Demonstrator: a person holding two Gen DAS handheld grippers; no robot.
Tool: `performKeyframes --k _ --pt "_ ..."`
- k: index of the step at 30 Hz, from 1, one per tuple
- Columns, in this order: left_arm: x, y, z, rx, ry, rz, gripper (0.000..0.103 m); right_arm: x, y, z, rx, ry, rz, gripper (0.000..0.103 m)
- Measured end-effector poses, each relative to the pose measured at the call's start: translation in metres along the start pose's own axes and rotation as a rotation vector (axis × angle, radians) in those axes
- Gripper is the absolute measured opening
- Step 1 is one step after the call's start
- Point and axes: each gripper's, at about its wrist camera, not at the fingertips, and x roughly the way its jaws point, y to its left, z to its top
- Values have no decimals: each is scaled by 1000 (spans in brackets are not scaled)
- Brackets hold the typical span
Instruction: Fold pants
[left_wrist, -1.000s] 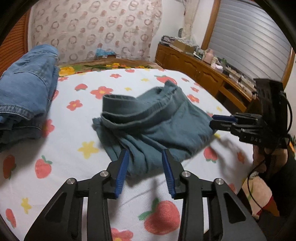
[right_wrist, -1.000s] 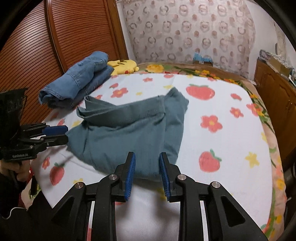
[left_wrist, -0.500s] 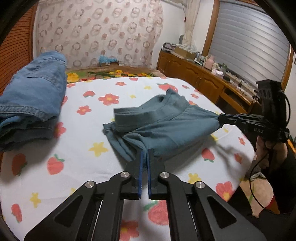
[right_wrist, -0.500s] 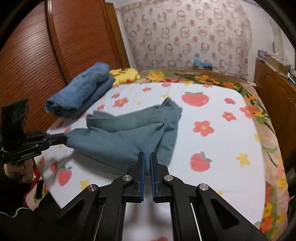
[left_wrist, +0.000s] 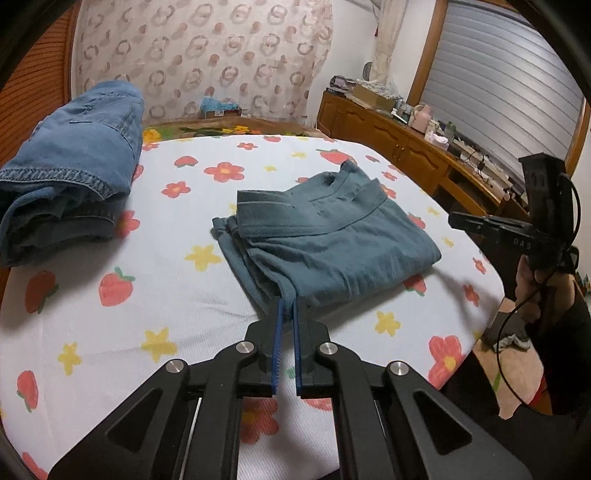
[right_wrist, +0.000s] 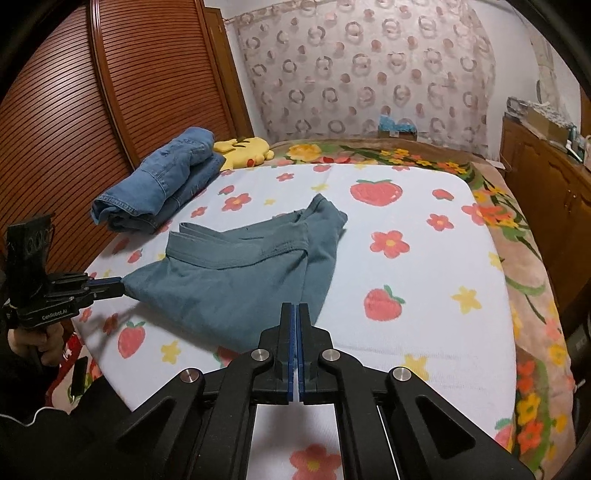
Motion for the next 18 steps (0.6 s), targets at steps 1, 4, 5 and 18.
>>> performKeyframes --k 1,4,5,18 --pt "0 1 1 -1 -3 3 9 1 0 3 0 -4 4 1" --pt "-2 4 5 4 -14 18 25 8 0 9 -1 -11 8 1" --pt "-2 5 7 1 -20 22 35 12 0 12 -5 -11 3 3" --pt "28 15 43 47 -27 42 72 62 4 33 -58 35 -35 34"
